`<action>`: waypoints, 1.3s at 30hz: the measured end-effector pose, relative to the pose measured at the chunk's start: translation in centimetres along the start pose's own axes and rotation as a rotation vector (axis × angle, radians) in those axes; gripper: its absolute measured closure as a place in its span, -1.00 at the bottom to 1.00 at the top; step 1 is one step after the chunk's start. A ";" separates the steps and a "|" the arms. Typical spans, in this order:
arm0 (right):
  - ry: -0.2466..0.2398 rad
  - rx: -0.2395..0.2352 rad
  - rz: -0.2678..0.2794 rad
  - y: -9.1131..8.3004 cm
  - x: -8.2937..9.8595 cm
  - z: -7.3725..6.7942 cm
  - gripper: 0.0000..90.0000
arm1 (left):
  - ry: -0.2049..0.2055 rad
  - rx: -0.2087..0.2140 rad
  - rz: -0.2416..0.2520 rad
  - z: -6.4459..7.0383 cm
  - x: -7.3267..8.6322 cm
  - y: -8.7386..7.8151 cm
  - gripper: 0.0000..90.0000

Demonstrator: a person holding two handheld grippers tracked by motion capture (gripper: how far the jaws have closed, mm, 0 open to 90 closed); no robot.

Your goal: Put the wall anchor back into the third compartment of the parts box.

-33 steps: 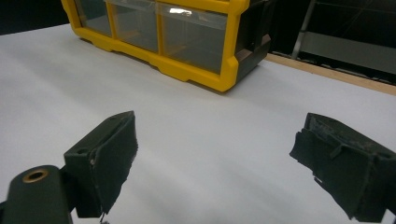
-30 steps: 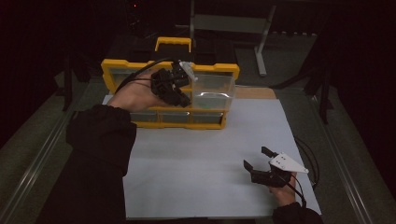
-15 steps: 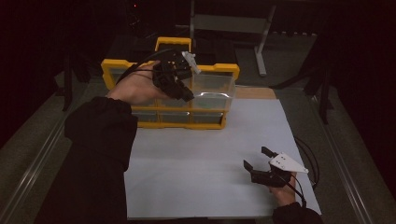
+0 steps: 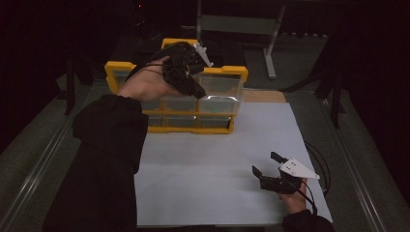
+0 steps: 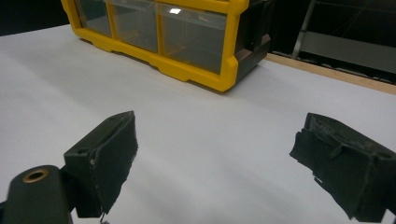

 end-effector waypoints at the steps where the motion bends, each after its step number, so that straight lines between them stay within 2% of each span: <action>1: 0.000 0.000 0.000 0.0 0.0 0.0 -0.75 | -0.002 -0.001 -0.004 -0.1 -0.1 0.0 0.87; 11: 0.010 -0.002 0.005 -0.1 0.0 0.0 -0.75 | -0.042 -0.033 -0.011 -0.8 -0.8 0.1 0.86; 17: 0.012 -0.002 0.004 -0.1 0.0 0.0 -0.75 | -0.042 -0.043 -0.009 -0.8 -1.3 0.2 0.86; 25: 0.007 -0.001 0.004 -0.1 0.0 0.0 -0.75 | -0.067 -0.068 -0.015 -0.9 -2.3 0.5 0.86; 31: 0.005 -0.003 0.005 -0.1 0.0 0.0 -0.75 | -0.105 -0.084 0.002 -1.0 -3.0 0.5 0.86; 35: 0.006 -0.002 0.005 -0.1 0.0 0.0 -0.75 | -0.130 -0.067 0.038 -1.2 -3.0 0.3 0.86; 36: 0.005 -0.002 0.004 -0.1 0.0 0.0 -0.75 | -0.148 -0.080 0.049 -1.3 -3.0 0.3 0.86; 37: 0.003 -0.003 0.006 -0.1 0.0 0.0 -0.75 | -0.168 -0.075 0.060 -1.5 -3.0 0.2 0.83; 39: 0.004 -0.002 0.006 -0.1 0.0 0.0 -0.75 | -0.195 -0.062 0.078 -1.7 -2.8 0.0 0.46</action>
Point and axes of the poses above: each handheld gripper's, and its own axes: y roughly forward along the jaws, x roughly out of its underside, z roughly to its right, the point moved 2 cm from there along y, roughly forward along the jaws, and after that the axes turned 15 degrees about -z, right-handed, at the moved point
